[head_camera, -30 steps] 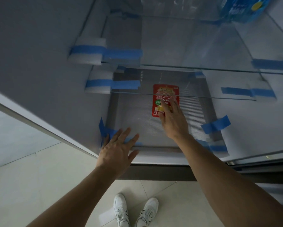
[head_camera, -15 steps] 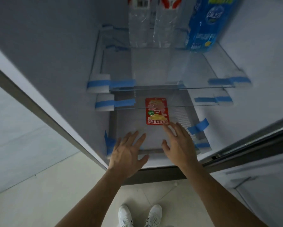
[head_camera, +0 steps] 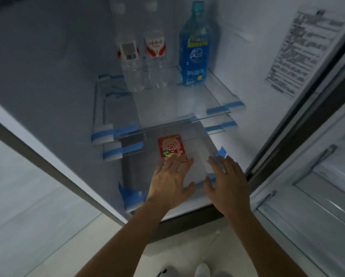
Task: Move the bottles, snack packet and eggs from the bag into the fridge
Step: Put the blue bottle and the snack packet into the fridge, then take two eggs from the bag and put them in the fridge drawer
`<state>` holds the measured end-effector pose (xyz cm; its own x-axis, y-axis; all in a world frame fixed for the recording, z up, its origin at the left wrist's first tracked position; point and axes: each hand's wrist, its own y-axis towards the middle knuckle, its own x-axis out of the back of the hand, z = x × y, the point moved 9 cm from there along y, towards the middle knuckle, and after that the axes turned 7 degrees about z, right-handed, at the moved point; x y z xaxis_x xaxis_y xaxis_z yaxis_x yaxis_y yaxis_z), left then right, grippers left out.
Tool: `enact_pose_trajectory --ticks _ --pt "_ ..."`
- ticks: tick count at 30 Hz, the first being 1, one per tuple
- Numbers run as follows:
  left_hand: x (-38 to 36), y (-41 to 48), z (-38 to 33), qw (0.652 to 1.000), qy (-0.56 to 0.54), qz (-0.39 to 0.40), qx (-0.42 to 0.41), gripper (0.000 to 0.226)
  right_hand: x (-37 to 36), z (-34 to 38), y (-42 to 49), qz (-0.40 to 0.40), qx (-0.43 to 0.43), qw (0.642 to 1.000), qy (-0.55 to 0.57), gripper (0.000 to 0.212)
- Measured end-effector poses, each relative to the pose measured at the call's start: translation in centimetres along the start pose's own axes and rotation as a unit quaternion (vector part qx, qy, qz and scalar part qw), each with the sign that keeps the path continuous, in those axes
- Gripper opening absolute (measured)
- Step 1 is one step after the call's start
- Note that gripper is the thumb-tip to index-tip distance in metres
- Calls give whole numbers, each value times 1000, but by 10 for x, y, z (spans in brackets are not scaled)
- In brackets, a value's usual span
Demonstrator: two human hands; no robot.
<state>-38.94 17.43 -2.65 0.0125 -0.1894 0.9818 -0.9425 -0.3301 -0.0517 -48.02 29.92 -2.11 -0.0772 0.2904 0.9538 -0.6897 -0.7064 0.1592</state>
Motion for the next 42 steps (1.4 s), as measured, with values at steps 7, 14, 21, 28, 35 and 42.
enact_pose_trajectory --ticks 7,14,21,28,35,42 --pt "10 19 -27 997 11 -29 -68 72 18 -25 -13 -70 -71 995 29 65" --pt "21 27 -68 965 -36 -111 -236 61 37 -31 -50 -109 -176 978 -6 55" --pt "-4 11 -120 937 -55 30 -343 72 45 -35 -125 -130 -315 939 -52 50" --pt "-16 -52 -198 879 -58 53 -469 68 67 -40 -238 -154 -450 875 -90 55" --pt "-41 -175 -298 766 -64 82 -635 63 96 -13 -401 -196 -611 756 -132 49" --pt "-66 -368 -346 615 -60 137 -774 61 100 89 -575 -199 -760 598 -160 54"
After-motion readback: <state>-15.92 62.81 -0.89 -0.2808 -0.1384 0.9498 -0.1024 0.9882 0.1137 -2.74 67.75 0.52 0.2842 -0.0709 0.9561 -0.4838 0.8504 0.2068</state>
